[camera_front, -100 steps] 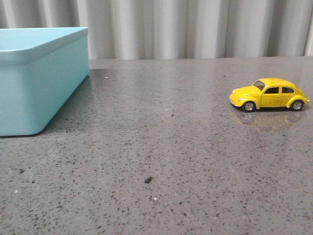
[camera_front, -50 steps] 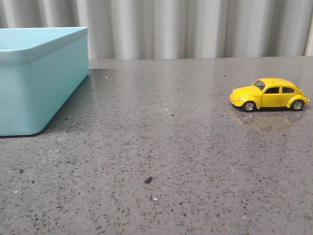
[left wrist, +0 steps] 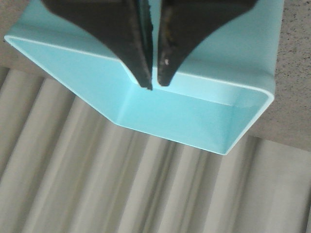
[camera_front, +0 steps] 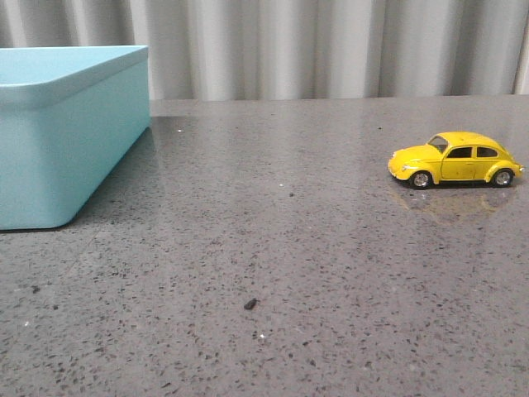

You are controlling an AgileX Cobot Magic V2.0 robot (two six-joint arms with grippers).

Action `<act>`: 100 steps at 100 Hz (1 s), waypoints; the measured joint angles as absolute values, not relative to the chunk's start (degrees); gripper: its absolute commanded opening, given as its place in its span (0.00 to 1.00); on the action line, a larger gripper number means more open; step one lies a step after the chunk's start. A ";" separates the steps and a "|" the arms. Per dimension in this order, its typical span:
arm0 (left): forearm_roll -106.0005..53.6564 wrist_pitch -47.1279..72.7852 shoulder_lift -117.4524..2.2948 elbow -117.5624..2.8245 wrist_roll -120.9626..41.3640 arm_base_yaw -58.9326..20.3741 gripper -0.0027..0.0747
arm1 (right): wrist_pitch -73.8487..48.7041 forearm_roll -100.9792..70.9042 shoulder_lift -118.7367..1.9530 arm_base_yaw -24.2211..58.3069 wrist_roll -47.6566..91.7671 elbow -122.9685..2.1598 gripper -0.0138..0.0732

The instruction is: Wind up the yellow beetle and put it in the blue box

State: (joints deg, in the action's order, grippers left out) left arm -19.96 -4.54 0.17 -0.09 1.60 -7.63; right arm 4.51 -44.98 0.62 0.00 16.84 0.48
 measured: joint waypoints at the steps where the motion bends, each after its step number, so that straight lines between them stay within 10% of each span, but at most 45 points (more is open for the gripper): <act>1: -19.96 -4.54 0.17 -0.09 1.60 -7.63 0.01 | 4.40 -44.98 0.62 0.00 16.84 0.48 0.11; 100: -14.30 14.25 -23.12 -20.89 1.60 -7.63 0.01 | -14.39 -31.26 -14.36 0.00 17.95 -21.62 0.11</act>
State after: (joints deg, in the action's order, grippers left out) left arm -14.30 14.25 -23.12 -20.89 1.60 -7.63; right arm -14.39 -31.26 -14.36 0.00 17.95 -21.62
